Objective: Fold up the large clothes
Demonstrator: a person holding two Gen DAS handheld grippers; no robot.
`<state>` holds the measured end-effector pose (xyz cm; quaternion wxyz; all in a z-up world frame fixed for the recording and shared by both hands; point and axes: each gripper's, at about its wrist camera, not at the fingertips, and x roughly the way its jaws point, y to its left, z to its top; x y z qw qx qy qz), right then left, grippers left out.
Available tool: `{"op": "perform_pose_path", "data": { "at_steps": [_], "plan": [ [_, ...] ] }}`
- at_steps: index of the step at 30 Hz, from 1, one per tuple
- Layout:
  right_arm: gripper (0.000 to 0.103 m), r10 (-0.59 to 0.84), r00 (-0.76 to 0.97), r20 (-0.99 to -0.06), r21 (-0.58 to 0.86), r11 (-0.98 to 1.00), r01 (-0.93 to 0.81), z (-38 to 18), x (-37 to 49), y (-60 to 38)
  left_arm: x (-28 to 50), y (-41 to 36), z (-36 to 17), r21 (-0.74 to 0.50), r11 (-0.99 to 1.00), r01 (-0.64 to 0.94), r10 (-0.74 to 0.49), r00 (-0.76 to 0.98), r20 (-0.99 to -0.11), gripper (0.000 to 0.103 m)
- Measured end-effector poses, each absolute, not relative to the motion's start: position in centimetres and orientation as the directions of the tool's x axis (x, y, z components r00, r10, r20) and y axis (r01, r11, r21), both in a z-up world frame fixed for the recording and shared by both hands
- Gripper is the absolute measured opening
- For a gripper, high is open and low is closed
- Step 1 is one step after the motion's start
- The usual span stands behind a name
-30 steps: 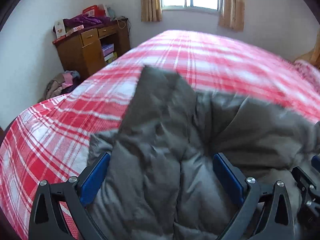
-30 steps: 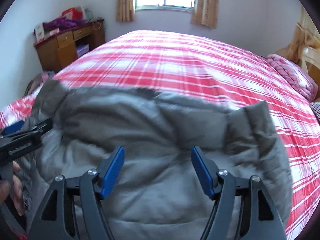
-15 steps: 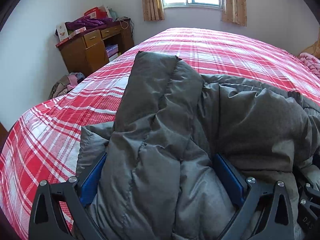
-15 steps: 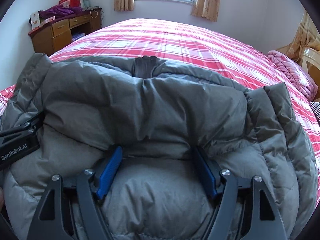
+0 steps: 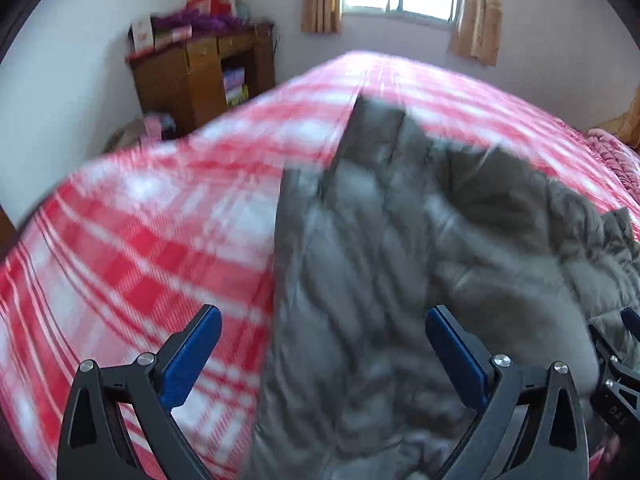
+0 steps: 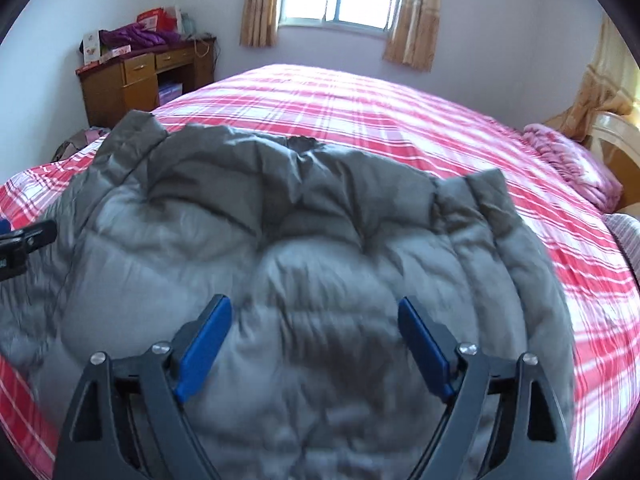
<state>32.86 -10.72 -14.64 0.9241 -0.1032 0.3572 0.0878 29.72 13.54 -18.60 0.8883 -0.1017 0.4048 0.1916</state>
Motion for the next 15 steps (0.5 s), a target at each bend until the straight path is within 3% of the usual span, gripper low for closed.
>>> {"op": "perform_pose_path", "data": {
  "at_steps": [5,15],
  "plan": [
    [0.09,0.046,0.739,-0.672,-0.195,0.952,-0.236,-16.7,32.9,-9.8,29.0,14.0,-20.8,-0.149,0.884,-0.442,0.177,0.614,-0.769,0.102],
    [0.089,0.053,0.738,-0.672,-0.159,0.964,-0.213,-15.8,30.8,-10.6,28.1,13.3,-21.1,-0.123,0.908,-0.401,0.185,0.645,-0.741,0.102]
  ]
}}
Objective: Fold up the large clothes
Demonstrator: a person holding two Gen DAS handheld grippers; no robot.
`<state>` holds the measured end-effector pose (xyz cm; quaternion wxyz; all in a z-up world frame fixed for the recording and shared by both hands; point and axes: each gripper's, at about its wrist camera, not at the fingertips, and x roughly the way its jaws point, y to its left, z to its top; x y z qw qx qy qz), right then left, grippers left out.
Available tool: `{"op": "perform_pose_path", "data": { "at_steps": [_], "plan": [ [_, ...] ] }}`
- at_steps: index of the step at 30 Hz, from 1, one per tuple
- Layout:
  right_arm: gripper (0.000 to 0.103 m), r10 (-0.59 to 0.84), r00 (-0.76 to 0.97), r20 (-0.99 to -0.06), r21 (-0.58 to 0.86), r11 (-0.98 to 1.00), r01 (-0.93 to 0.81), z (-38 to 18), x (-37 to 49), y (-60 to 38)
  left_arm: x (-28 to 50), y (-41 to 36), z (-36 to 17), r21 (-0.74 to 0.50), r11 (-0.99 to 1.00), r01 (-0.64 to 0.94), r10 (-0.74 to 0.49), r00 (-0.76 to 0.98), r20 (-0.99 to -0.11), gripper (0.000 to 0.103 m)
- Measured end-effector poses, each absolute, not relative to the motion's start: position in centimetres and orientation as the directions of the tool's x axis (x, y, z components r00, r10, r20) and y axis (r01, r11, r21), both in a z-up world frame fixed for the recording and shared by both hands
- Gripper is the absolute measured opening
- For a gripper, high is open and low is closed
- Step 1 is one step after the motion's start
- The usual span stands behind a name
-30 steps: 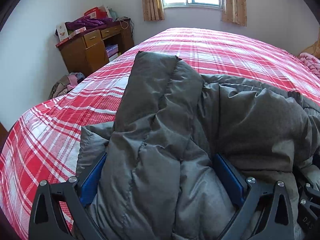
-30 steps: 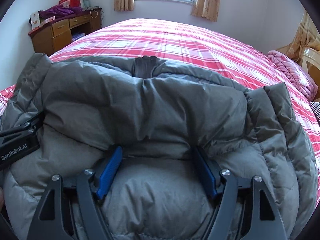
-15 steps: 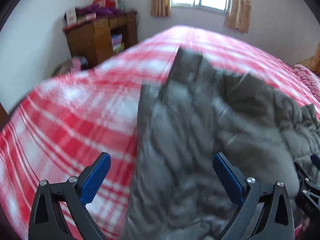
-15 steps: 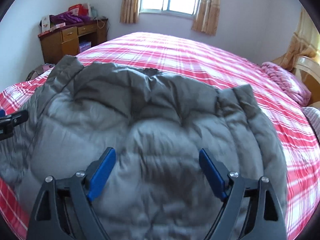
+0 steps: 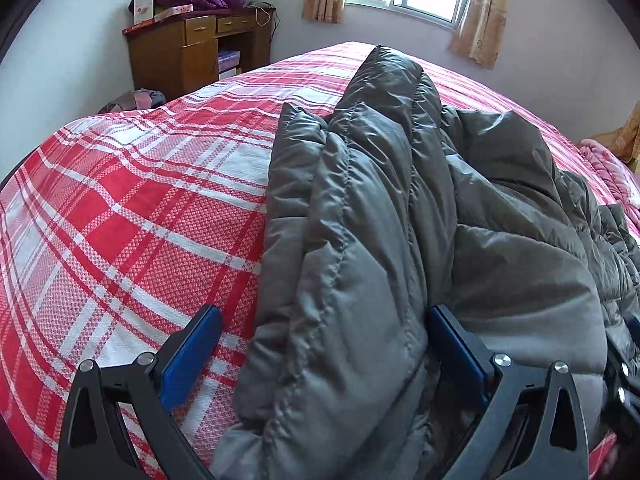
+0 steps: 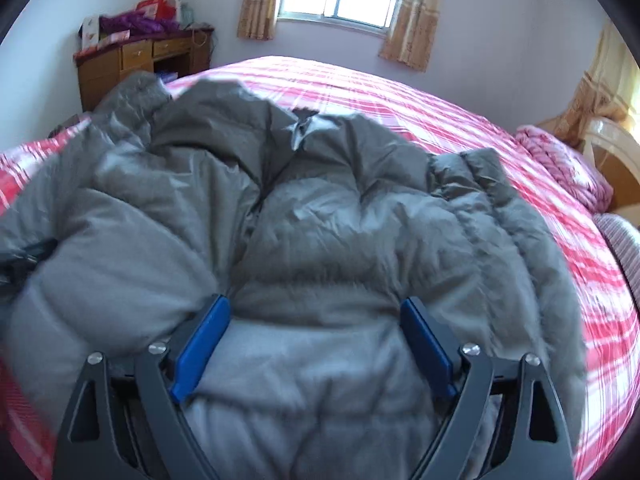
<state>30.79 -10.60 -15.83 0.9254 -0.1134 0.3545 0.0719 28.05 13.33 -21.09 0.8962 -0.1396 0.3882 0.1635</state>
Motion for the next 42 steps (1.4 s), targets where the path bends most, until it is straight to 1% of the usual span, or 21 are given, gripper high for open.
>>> {"op": "perform_pose_path", "data": {
  "at_steps": [4,6,7,8,9,10,11,12,13,14,17,23,28,33,35,36,38,42],
  "plan": [
    [0.09,0.046,0.747,-0.663,-0.166,0.964,-0.206,-16.5,28.7,-10.7,28.1,12.5,-21.1,-0.119,0.911,-0.394,0.186,0.654,-0.734,0.102],
    [0.092,0.032,0.746,-0.665,-0.191,0.959,-0.211,-17.7,29.2,-10.2,28.1,12.3,-21.1,-0.123,0.92,-0.371,0.17,0.663,-0.729,0.099],
    [0.094,0.025,0.749,-0.662,-0.203,0.956,-0.211,-18.0,29.3,-9.9,28.0,12.2,-21.0,-0.13,0.924,-0.358,0.158,0.672,-0.724,0.09],
    [0.094,0.02,0.753,-0.658,-0.207,0.956,-0.207,-18.2,29.6,-9.6,27.8,12.0,-20.7,-0.142,0.933,-0.33,0.135,0.688,-0.713,0.076],
    [0.095,0.019,0.752,-0.659,-0.206,0.957,-0.205,-18.2,29.9,-9.5,27.6,11.7,-20.6,-0.151,0.94,-0.306,0.113,0.698,-0.707,0.068],
    [0.095,0.018,0.748,-0.663,-0.203,0.958,-0.203,-18.2,30.0,-9.5,27.5,11.4,-20.3,-0.164,0.947,-0.278,0.087,0.708,-0.701,0.05],
    [0.095,0.016,0.747,-0.665,-0.202,0.959,-0.201,-18.2,30.1,-9.4,27.4,11.3,-20.1,-0.201,0.951,-0.236,0.032,0.719,-0.695,0.032],
    [0.095,0.017,0.75,-0.661,-0.201,0.959,-0.2,-18.2,30.0,-9.4,27.2,11.2,-19.9,-0.218,0.949,-0.227,0.014,0.723,-0.69,0.028],
    [0.095,0.023,0.752,-0.658,-0.195,0.96,-0.2,-18.1,30.0,-9.6,26.9,11.2,-19.4,-0.232,0.948,-0.218,0.001,0.73,-0.683,0.019],
    [0.095,0.028,0.753,-0.658,-0.189,0.961,-0.201,-18.1,30.0,-9.7,26.7,11.1,-19.1,-0.238,0.949,-0.208,-0.009,0.736,-0.677,0.015],
    [0.095,0.022,0.746,-0.666,-0.19,0.962,-0.198,-18.0,30.0,-10.0,25.6,11.4,-17.7,-0.258,0.948,-0.189,-0.025,0.76,-0.649,0.01],
    [0.095,0.001,0.746,-0.666,-0.197,0.964,-0.177,-17.9,29.8,-10.1,23.1,12.7,-14.9,-0.296,0.941,-0.164,-0.045,0.806,-0.59,0.009],
    [0.095,0.032,0.738,-0.674,-0.18,0.962,-0.205,-17.9,29.5,-8.3,20.7,14.4,-12.0,-0.299,0.934,-0.196,0.0,0.836,-0.549,0.009],
    [0.095,0.09,0.746,-0.66,-0.194,0.939,-0.284,-18.2,28.3,-3.5,19.5,15.2,-9.3,-0.208,0.95,-0.232,0.085,0.835,-0.543,0.009],
    [0.095,0.134,0.727,-0.674,-0.165,0.931,-0.325,-17.7,28.2,-3.2,19.6,14.9,-8.4,-0.197,0.952,-0.233,0.094,0.837,-0.54,0.009],
    [0.093,0.163,0.711,-0.684,-0.141,0.927,-0.348,-17.3,28.1,-3.6,19.7,14.5,-7.9,-0.194,0.954,-0.227,0.091,0.841,-0.534,0.009],
    [0.093,0.21,0.699,-0.684,-0.099,0.922,-0.374,-16.0,27.7,-5.2,20.1,13.1,-6.7,-0.175,0.963,-0.207,0.089,0.85,-0.519,0.009],
    [0.093,0.212,0.741,-0.637,-0.064,0.944,-0.325,-13.2,26.7,-11.3,21.9,8.6,-4.4,-0.093,0.987,-0.134,0.072,0.871,-0.487,0.009]
  ]
}}
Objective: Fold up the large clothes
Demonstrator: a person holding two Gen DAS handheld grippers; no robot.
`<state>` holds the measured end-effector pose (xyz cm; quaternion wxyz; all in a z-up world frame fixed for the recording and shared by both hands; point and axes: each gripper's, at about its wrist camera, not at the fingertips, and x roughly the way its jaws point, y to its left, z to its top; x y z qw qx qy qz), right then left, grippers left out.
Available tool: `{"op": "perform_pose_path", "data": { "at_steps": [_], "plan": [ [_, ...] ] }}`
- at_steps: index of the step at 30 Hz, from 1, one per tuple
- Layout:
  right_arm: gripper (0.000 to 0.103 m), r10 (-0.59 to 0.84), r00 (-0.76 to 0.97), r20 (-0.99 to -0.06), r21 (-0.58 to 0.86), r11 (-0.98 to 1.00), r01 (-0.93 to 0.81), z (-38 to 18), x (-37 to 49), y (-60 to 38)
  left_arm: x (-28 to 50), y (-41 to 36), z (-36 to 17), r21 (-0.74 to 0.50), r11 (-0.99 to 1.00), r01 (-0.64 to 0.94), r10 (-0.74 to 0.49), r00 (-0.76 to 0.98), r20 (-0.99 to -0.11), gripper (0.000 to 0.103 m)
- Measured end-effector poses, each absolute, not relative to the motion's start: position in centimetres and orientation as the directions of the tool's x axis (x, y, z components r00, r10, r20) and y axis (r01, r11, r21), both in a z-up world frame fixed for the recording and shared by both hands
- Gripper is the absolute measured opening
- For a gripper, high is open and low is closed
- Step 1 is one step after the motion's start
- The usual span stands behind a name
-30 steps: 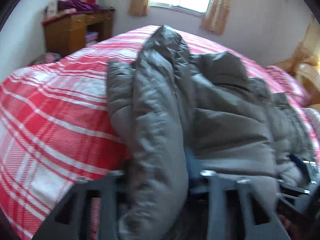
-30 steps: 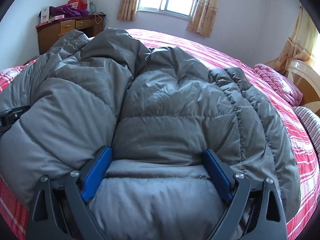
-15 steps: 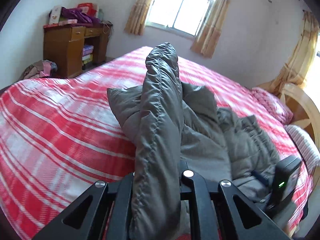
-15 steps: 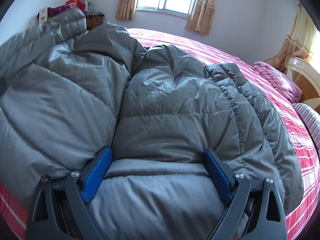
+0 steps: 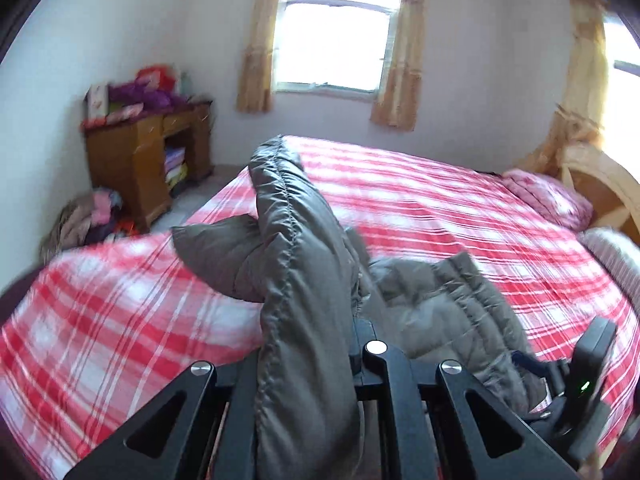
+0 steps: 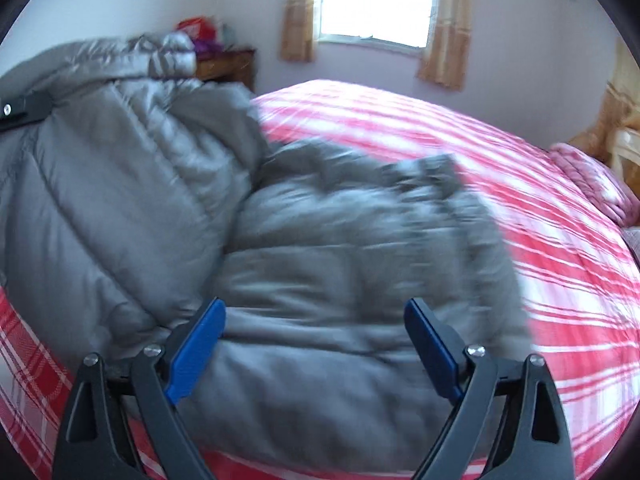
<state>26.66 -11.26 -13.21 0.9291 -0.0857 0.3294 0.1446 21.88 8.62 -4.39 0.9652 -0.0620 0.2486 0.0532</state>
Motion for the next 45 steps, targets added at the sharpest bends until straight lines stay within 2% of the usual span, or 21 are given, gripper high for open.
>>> {"op": "perform_pose_path", "data": {
  "at_steps": [4,7,13,17,24,27,29,31,32,37,38,41,42,45],
  "plan": [
    [0.093,0.187,0.757,-0.626,0.039,0.977,-0.209,-12.4,27.1,-18.8,24.3,1.5,-3.1,0.008,1.0,0.005,-0.001,0.883,-0.469,0.009],
    [0.093,0.102,0.776,-0.622,0.044,0.994,-0.096,-12.7,27.7,-23.4,26.5,-2.8,-3.8,0.085,0.993,0.087,-0.035,0.874,-0.484,0.009],
    [0.093,-0.035,0.736,-0.676,0.066,0.992,0.108,-15.8,28.5,-32.4,30.5,-12.0,-10.4,0.187,0.953,0.239,-0.089,0.809,-0.582,0.009],
    [0.093,-0.065,0.71,-0.702,0.058,0.987,0.148,-17.3,28.8,-35.1,31.6,-14.7,-14.1,0.227,0.933,0.278,-0.081,0.78,-0.62,0.009],
    [0.096,-0.047,0.699,-0.714,0.076,0.987,0.144,-17.9,28.8,-35.4,31.5,-15.0,-13.7,0.238,0.931,0.277,-0.072,0.778,-0.625,0.014],
    [0.097,-0.065,0.694,-0.717,0.048,0.989,0.142,-18.1,28.9,-35.0,31.2,-15.8,-13.5,0.256,0.925,0.28,-0.064,0.78,-0.623,0.028],
    [0.097,-0.066,0.694,-0.717,0.045,0.989,0.14,-18.2,28.8,-35.0,30.6,-16.8,-13.4,0.282,0.915,0.287,-0.055,0.785,-0.617,0.052],
    [0.099,-0.067,0.692,-0.719,0.041,0.989,0.139,-18.4,29.0,-35.0,29.6,-17.5,-12.7,0.3,0.911,0.283,-0.055,0.804,-0.592,0.068],
    [0.1,-0.068,0.69,-0.72,0.036,0.99,0.135,-18.5,29.0,-34.9,28.9,-17.9,-12.1,0.306,0.908,0.286,-0.065,0.817,-0.572,0.073],
    [0.101,-0.078,0.685,-0.724,0.019,0.991,0.133,-18.7,29.1,-34.6,25.4,-17.4,-7.6,0.285,0.91,0.299,-0.123,0.855,-0.504,0.077],
    [0.1,-0.067,0.687,-0.724,0.031,0.991,0.13,-18.6,29.0,-34.8,24.7,-16.2,-6.3,0.279,0.92,0.275,-0.117,0.873,-0.473,0.081],
    [0.084,-0.033,0.698,-0.715,0.097,0.984,0.146,-17.4,28.7,-36.1,24.6,-11.6,-4.1,0.246,0.957,0.153,-0.038,0.908,-0.417,0.092],
    [0.075,-0.026,0.697,-0.717,0.106,0.984,0.145,-17.0,28.8,-36.3,25.0,-10.1,-3.7,0.232,0.966,0.111,-0.006,0.911,-0.413,0.093],
    [0.07,0.005,0.712,-0.702,0.142,0.981,0.134,-14.9,29.4,-36.3,27.7,-4.7,-3.5,0.205,0.977,-0.061,0.146,0.89,-0.433,0.093]
  ]
}}
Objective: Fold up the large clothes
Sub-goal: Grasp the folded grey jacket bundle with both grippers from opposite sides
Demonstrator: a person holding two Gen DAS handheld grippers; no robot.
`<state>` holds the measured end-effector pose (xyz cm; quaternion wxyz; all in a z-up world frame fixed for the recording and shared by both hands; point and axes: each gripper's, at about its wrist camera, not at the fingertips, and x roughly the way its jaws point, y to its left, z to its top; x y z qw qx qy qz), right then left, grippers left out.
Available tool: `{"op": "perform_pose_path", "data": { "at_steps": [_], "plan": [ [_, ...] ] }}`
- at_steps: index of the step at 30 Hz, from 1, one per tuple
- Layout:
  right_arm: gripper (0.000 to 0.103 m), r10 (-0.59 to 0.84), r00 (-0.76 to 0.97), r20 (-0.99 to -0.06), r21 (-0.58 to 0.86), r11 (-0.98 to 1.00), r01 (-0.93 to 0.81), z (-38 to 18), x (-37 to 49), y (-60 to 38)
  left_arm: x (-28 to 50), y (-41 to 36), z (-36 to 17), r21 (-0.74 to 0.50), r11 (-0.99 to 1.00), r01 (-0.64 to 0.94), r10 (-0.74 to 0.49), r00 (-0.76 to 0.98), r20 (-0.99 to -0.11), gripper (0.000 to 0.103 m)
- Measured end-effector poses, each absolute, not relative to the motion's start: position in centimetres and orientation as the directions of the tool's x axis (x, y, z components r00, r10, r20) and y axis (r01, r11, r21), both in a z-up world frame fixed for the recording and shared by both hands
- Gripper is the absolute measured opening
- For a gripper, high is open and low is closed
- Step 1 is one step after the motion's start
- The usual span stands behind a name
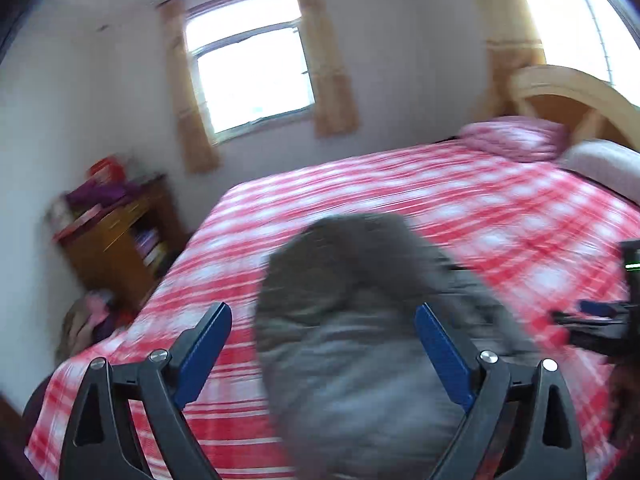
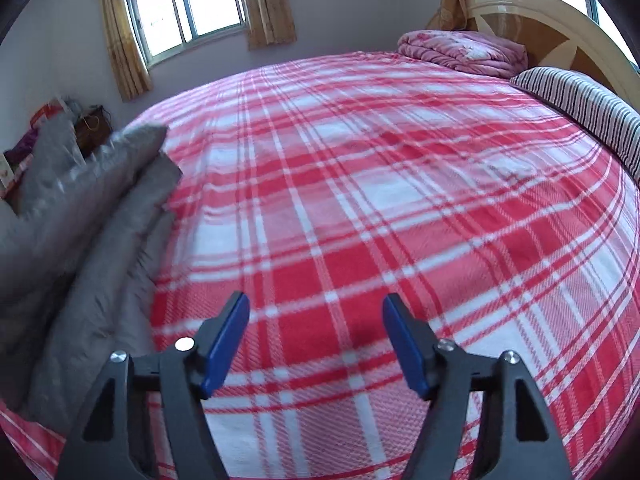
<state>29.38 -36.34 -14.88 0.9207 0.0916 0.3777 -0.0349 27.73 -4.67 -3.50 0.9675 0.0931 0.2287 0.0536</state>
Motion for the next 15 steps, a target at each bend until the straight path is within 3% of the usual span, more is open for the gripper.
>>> {"op": "perform_pose_path", "data": {
  "at_steps": [5,10,15],
  "plan": [
    [0.068,0.053,0.765,-0.642,0.104,0.994,0.019,-8.6,31.5,-31.4,33.4,2.5,-6.2,0.148,0.943,-0.297,0.328,0.77,-0.547,0.093],
    [0.066,0.082,0.79,-0.607,0.037,0.996,-0.075,-2.7,34.3,-24.5,35.7,4.3,-7.8,0.075,0.928,-0.364,0.335,0.733,-0.593,0.093],
    [0.066,0.122,0.746,-0.654,0.035,0.991,-0.131,-0.3,37.5,-17.1,37.3,4.2,-8.3,0.049,0.923,-0.381,0.329,0.72,-0.612,0.093]
  ]
}}
